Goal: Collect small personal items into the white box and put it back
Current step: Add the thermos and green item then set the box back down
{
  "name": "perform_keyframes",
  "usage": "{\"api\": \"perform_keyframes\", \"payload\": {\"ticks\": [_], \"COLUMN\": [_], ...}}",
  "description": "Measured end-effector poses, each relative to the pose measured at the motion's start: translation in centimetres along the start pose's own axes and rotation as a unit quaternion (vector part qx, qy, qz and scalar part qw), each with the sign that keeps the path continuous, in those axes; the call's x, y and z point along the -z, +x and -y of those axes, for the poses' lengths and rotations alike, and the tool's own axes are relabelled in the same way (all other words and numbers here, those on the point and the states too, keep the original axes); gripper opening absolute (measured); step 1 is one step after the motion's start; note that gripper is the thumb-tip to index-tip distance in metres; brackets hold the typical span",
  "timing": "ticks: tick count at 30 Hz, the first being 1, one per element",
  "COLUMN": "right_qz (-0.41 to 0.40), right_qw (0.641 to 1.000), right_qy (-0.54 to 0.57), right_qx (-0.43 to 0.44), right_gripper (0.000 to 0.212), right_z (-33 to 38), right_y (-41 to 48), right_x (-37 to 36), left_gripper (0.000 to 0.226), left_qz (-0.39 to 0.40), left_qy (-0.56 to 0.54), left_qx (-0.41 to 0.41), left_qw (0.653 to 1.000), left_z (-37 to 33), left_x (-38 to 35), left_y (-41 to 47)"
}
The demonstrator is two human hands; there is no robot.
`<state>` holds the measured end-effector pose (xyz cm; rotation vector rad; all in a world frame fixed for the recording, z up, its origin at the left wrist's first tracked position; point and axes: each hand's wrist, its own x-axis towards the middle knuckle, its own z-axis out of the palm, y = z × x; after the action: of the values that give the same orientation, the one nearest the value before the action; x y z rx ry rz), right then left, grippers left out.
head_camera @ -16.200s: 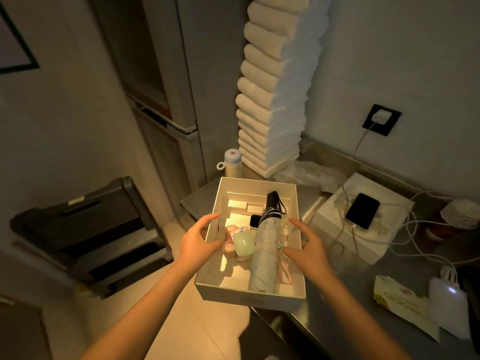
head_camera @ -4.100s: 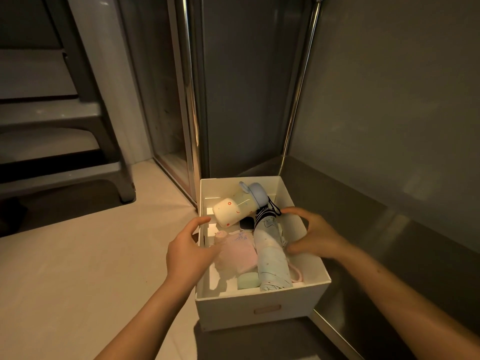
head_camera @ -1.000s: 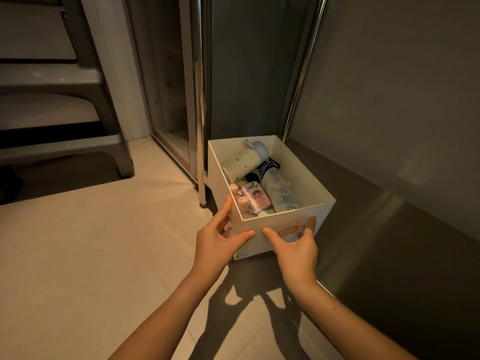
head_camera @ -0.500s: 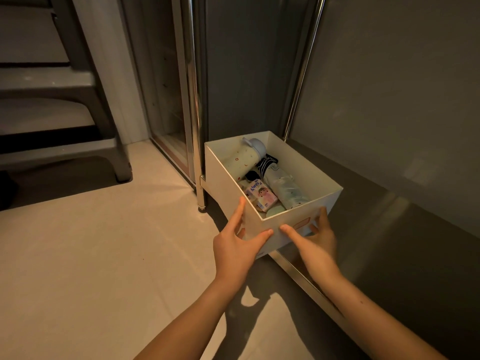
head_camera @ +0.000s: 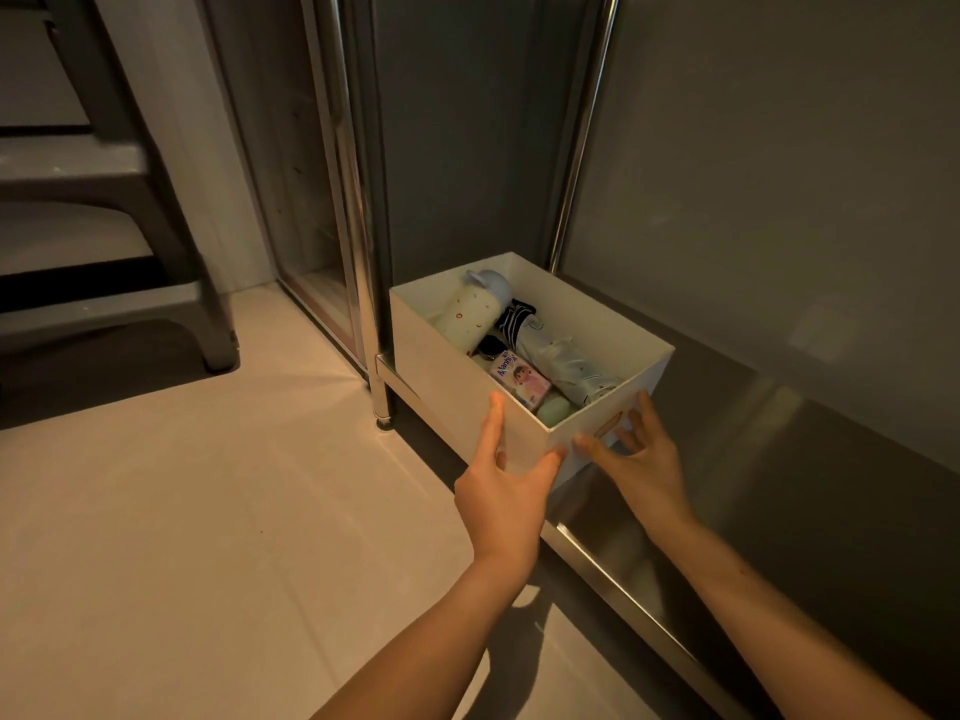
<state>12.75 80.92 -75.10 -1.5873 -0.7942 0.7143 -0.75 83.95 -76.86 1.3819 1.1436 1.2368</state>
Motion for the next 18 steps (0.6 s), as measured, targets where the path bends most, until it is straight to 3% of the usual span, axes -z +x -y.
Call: {"api": "perform_keyframes", "payload": {"ticks": [6,14,18], "right_qz": [0.037,0.036,0.013], "right_qw": [0.999,0.998,0.997], "right_qy": [0.015,0.043,0.073], "right_qx": [0.022,-0.003,-0.026], "right_gripper": [0.122,0.118,0.113], "right_z": [-0.9,-1.9,-1.4], "right_y": [-1.2,-2.7,-4.0], "right_x": [-0.4,-1.9,-3.3], "left_gripper": [0.085,0.066,0.069], "left_qz": [0.002,0.049,0.058], "left_qy": [-0.014,-0.037,-0.027], "left_qx": [-0.004,-0.007,0.001], "left_qw": [1.0,0.998,0.998], "left_z": [0.5,1.6,1.3], "left_x": [-0.2,2.9,4.2], "left_y": [-0.3,0.6,2.2]}}
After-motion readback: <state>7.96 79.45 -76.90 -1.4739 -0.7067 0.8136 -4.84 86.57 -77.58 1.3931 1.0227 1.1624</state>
